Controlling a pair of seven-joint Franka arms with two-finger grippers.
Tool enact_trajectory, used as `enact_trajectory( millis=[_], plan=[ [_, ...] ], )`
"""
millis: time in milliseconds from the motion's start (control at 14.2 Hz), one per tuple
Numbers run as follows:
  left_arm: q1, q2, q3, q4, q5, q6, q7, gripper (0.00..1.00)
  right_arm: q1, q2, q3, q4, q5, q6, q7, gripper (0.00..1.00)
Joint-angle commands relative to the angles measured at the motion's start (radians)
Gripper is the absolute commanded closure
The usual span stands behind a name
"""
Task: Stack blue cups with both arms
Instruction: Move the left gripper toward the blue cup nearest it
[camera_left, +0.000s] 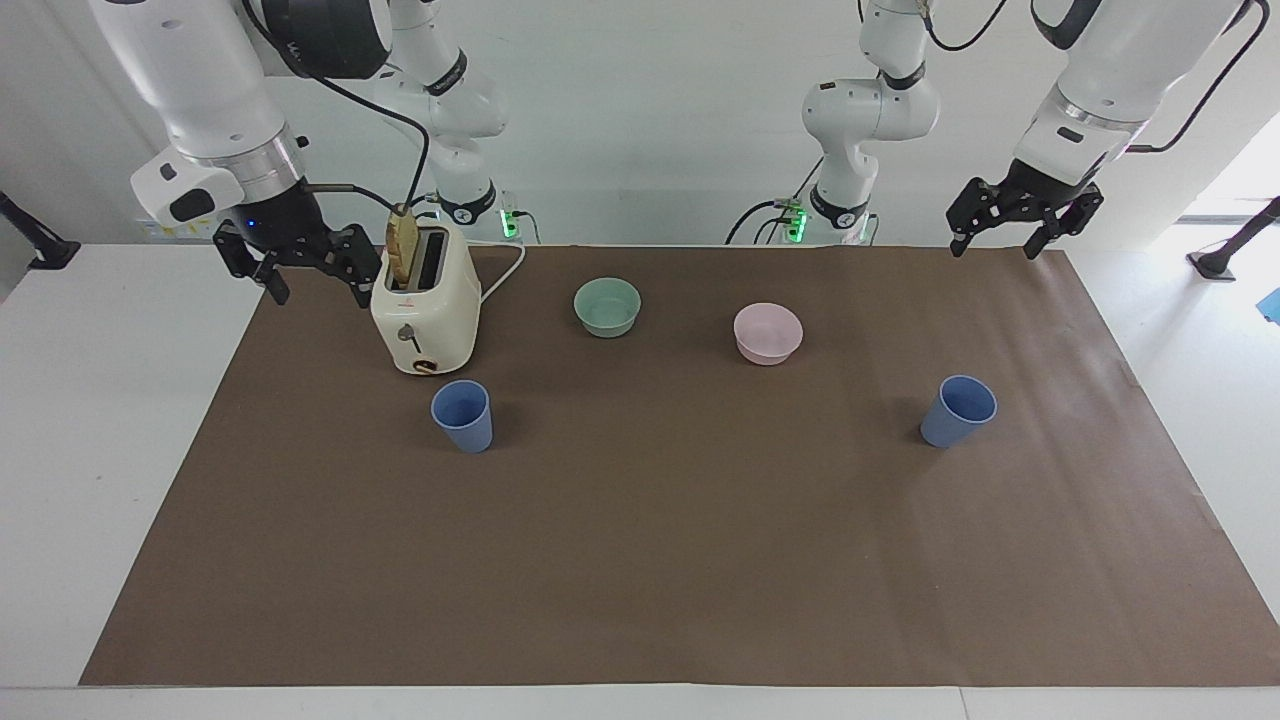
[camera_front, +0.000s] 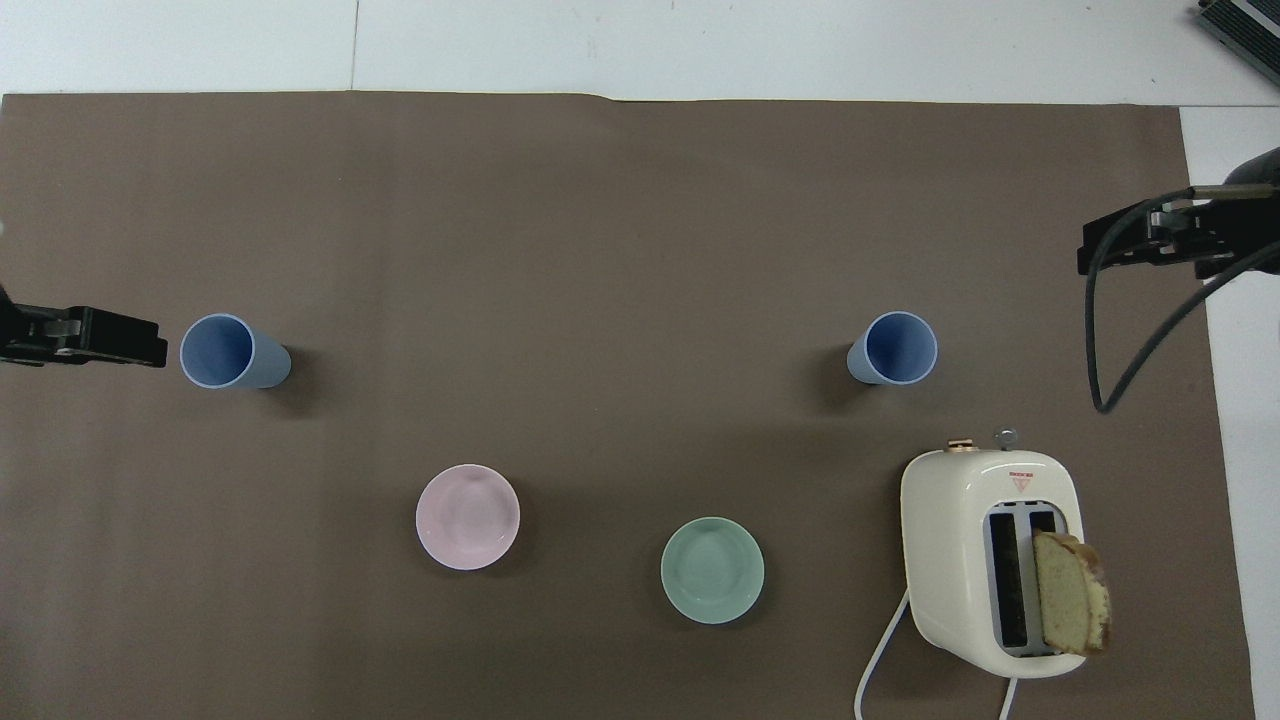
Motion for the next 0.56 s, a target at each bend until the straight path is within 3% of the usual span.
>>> enact_trajectory(
  millis=[0,494],
  plan=[
    [0.046,0.013,0.001,-0.073,0.01,0.124,0.006,0.0,-0.014,-0.023,0.004,-0.027,0.027,0.001,-0.015,0.0],
    [0.137,0.172,0.001,-0.158,0.01,0.348,0.02,0.0,-0.014,-0.023,0.004,-0.025,0.027,0.001,-0.015,0.0]
  ],
)
